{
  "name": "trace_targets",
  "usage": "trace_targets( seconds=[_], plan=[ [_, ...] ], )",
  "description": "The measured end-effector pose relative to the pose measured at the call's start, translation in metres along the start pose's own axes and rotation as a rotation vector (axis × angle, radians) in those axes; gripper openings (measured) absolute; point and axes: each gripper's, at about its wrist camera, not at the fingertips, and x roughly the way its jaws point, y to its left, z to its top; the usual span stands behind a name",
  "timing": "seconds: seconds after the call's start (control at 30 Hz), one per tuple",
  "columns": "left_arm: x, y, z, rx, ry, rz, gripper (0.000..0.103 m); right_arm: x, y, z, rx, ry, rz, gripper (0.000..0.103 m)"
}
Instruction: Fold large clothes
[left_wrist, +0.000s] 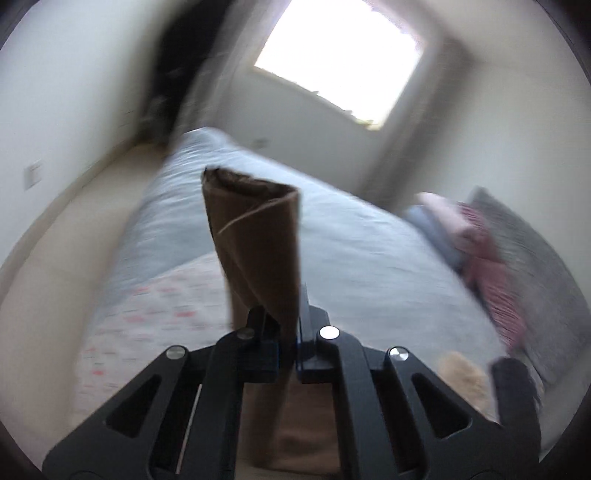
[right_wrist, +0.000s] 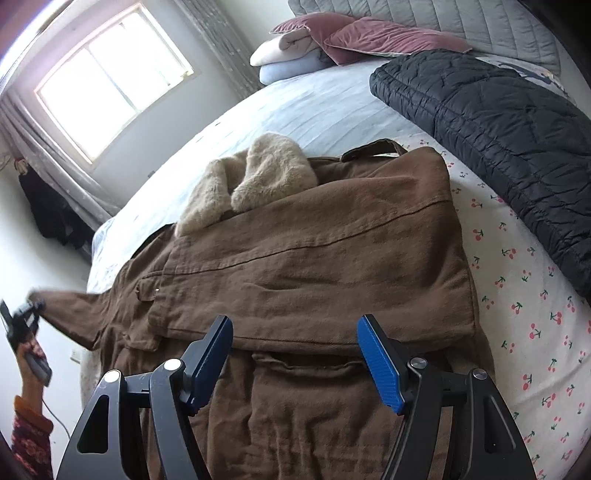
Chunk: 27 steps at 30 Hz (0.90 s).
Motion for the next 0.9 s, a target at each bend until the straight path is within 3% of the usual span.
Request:
trace_targets(
  seconds=[0.2,0.47,0.6,0.77,0.9],
  plan=[
    [-0.026,-0.117,-0.011,0.106,0.012,-0.252,0.006,-0.006,-0.003,0.0,0.003,-0.006,0.013,0.071],
    [-0.021,-0.231,-0.085,0.207,0.198,-0.474,0.006,-0.006,-0.007,0.0,0.018,-0.007,0.014,0.071],
    [-0.011,-0.264,-0.146,0.277,0.32,-0.531,0.007,-0.002,-0.009,-0.001,0.023,0.002,0.014,0.071],
    [0.013,-0.274,-0.229,0.361,0.507,-0.545,0.01,0.006,-0.014,-0.003,0.04,0.02,0.01,0.071],
    [0.04,-0.269,-0.291,0.446,0.745,-0.495,0.039,0.011,-0.016,-0.005,0.051,0.032,0.013,0.071]
  ],
)
